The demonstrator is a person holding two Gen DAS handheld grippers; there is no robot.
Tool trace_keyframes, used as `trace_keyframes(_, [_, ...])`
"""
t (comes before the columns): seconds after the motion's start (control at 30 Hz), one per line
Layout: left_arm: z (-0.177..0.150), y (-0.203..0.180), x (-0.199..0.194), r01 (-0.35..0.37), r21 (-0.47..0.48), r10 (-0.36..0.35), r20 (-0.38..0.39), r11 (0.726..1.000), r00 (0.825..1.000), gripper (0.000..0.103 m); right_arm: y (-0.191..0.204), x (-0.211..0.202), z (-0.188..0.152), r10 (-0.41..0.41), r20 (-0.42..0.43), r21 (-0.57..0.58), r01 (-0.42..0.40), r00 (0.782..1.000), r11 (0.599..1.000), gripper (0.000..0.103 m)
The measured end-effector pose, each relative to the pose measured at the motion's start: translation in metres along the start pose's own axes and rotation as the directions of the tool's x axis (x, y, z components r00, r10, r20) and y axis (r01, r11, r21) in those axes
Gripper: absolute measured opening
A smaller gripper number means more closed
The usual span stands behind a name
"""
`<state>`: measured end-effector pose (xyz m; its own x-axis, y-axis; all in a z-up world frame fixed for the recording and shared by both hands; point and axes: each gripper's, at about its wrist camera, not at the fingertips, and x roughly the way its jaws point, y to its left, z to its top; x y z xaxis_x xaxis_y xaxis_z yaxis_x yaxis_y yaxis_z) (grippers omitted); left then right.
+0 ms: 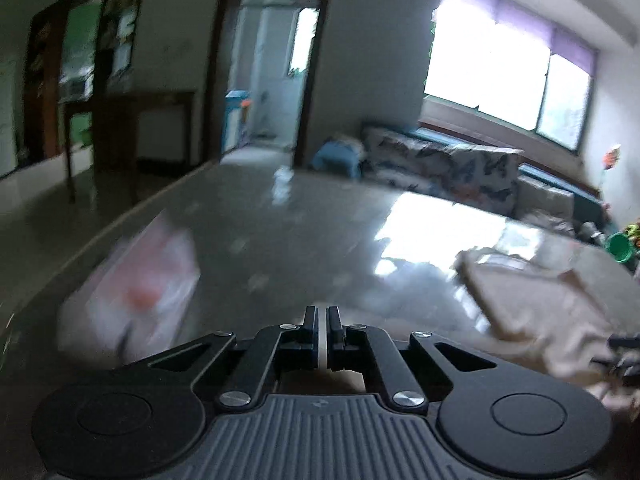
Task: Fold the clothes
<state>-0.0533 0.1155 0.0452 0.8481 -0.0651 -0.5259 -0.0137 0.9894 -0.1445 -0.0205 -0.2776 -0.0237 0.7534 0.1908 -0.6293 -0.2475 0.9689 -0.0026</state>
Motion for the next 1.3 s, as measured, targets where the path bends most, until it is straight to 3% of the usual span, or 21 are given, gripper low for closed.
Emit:
trace_keyframes(0.13, [-0.011, 0.019, -0.004, -0.055, -0.051, 0.053, -0.037, 0.997, 0.998, 0.004, 0.002, -0.003, 0.002, -0.012, 0.002, -0.009, 0.012, 1.000, 1.000, 0.084])
trace_keyframes(0.27, [-0.006, 0.016, -0.009, 0.000, -0.037, -0.002, -0.041, 0.999, 0.999, 0.007, 0.017, -0.027, 0.018, 0.074, 0.054, -0.005, -0.074, 0.996, 0.997, 0.081])
trace_keyframes(0.33, [-0.004, 0.009, -0.007, 0.016, -0.023, -0.017, -0.048, 1.000, 0.999, 0.018, 0.034, -0.038, 0.027, 0.148, 0.063, -0.039, -0.146, 0.987, 0.988, 0.079])
trace_keyframes(0.4, [-0.004, 0.006, 0.000, 0.018, -0.034, -0.021, -0.068, 0.999, 0.997, 0.039, 0.058, -0.045, 0.034, 0.236, 0.044, -0.100, -0.231, 0.971, 0.968, 0.076])
trace_keyframes(0.47, [-0.005, 0.004, 0.008, 0.022, -0.045, -0.026, -0.084, 0.999, 0.996, 0.042, 0.082, -0.047, 0.033, 0.284, 0.005, -0.172, -0.279, 0.959, 0.945, 0.070])
trace_keyframes(0.53, [-0.006, 0.001, 0.014, 0.014, -0.037, -0.018, -0.094, 0.999, 0.995, 0.042, 0.104, -0.049, 0.030, 0.318, -0.039, -0.248, -0.318, 0.947, 0.915, 0.060])
trace_keyframes(0.63, [-0.009, -0.002, 0.025, 0.012, -0.027, -0.015, -0.117, 1.000, 0.993, 0.039, 0.116, -0.044, 0.023, 0.310, -0.072, -0.291, -0.318, 0.948, 0.903, 0.054])
trace_keyframes(0.67, [-0.010, -0.003, 0.027, 0.011, -0.023, -0.013, -0.122, 1.000, 0.992, 0.029, 0.120, -0.042, 0.021, 0.305, -0.081, -0.302, -0.315, 0.949, 0.900, 0.054])
trace_keyframes(0.7, [-0.011, -0.004, 0.029, 0.004, -0.014, -0.006, -0.120, 1.000, 0.993, 0.012, 0.123, -0.040, 0.019, 0.300, -0.090, -0.314, -0.313, 0.950, 0.896, 0.052])
trace_keyframes(0.77, [-0.011, -0.002, 0.030, 0.007, -0.031, -0.010, -0.115, 0.999, 0.993, 0.008, 0.130, -0.036, 0.015, 0.290, -0.108, -0.336, -0.309, 0.951, 0.890, 0.045])
trace_keyframes(0.83, [-0.010, 0.002, 0.025, 0.011, -0.060, -0.017, -0.102, 0.998, 0.995, 0.005, 0.136, -0.032, 0.011, 0.278, -0.126, -0.359, -0.306, 0.952, 0.882, 0.025])
trace_keyframes(0.93, [-0.002, 0.003, 0.001, 0.018, -0.072, -0.020, -0.026, 0.997, 0.999, 0.004, 0.143, -0.028, 0.006, 0.269, -0.148, -0.381, -0.306, 0.952, 0.872, 0.009])
trace_keyframes(1.03, [0.005, 0.002, -0.028, 0.038, -0.049, -0.035, 0.065, 0.998, 0.997, 0.004, 0.140, -0.031, 0.007, 0.287, -0.151, -0.366, -0.324, 0.946, 0.872, 0.008])
trace_keyframes(1.1, [0.004, 0.002, -0.037, 0.037, -0.026, -0.035, 0.081, 0.999, 0.996, 0.005, 0.137, -0.034, 0.008, 0.299, -0.154, -0.356, -0.335, 0.942, 0.872, 0.009])
trace_keyframes(1.3, [-0.018, 0.012, -0.013, -0.057, -0.012, 0.056, -0.051, 0.998, 0.997, 0.005, 0.131, -0.040, 0.010, 0.336, -0.159, -0.325, -0.371, 0.928, 0.870, 0.022])
